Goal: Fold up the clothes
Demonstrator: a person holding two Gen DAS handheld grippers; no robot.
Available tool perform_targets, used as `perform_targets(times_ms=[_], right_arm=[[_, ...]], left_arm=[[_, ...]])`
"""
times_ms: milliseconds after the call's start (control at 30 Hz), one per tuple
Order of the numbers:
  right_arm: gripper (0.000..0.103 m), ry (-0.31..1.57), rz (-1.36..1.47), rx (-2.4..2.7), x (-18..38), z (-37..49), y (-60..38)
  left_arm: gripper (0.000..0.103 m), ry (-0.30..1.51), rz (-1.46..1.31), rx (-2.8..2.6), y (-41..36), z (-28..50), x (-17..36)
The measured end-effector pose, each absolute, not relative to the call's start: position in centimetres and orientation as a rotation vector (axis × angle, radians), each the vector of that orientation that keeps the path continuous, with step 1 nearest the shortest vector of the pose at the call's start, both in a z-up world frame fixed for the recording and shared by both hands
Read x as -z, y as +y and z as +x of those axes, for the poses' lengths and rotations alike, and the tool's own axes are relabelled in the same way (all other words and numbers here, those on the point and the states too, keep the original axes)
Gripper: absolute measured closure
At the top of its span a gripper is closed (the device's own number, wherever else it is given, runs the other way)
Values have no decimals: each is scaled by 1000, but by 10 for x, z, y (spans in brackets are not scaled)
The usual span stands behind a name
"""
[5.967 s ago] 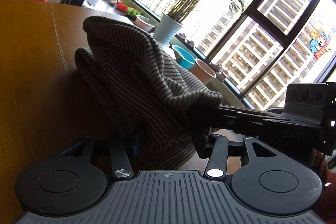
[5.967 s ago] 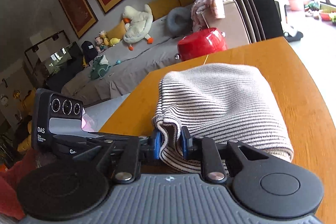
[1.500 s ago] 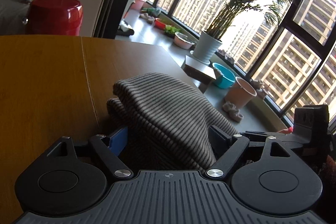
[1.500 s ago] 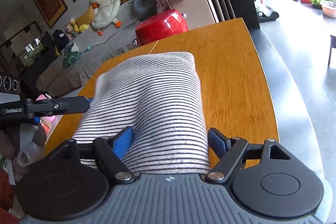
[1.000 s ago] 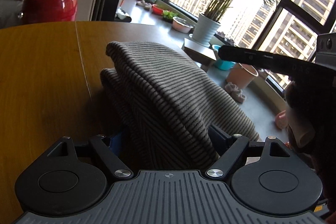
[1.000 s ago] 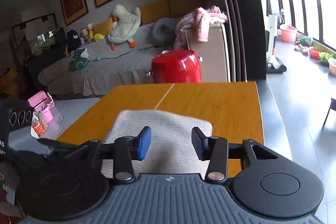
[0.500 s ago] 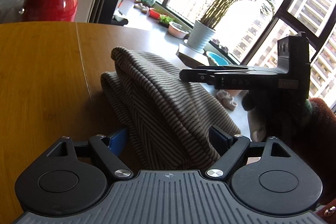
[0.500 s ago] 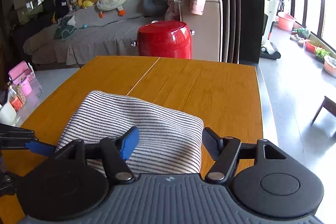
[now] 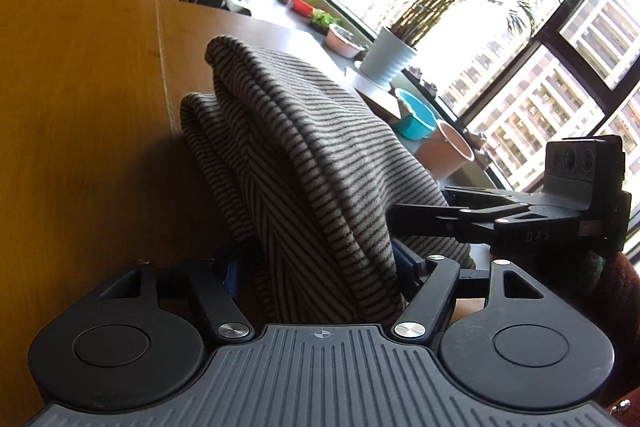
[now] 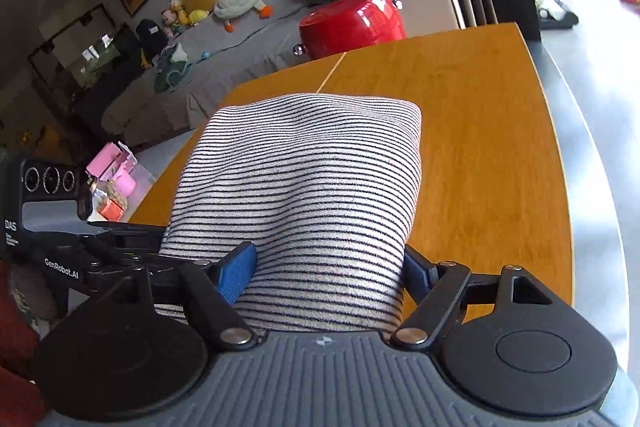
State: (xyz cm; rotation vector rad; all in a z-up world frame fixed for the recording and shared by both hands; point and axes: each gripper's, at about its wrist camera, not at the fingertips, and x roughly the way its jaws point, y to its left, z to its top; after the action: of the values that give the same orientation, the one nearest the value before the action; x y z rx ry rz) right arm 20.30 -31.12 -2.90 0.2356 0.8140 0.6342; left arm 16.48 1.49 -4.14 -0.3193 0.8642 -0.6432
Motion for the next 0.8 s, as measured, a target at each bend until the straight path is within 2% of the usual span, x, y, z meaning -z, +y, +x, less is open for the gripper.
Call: perform_targets(times_ms=[100, 167, 467, 800], right_arm=[[36, 796, 215, -679, 22, 221, -281], [38, 783, 190, -729, 15, 240, -253], [37, 821, 216, -795, 26, 344, -132], [34, 783, 222, -785, 38, 383, -112]], left_arm=[[39, 846, -365, 589, 51, 178, 39], [39, 835, -387, 546, 78, 190, 40], [39, 773, -455, 370, 182, 255, 39], [37, 736, -487, 389, 193, 290, 47]])
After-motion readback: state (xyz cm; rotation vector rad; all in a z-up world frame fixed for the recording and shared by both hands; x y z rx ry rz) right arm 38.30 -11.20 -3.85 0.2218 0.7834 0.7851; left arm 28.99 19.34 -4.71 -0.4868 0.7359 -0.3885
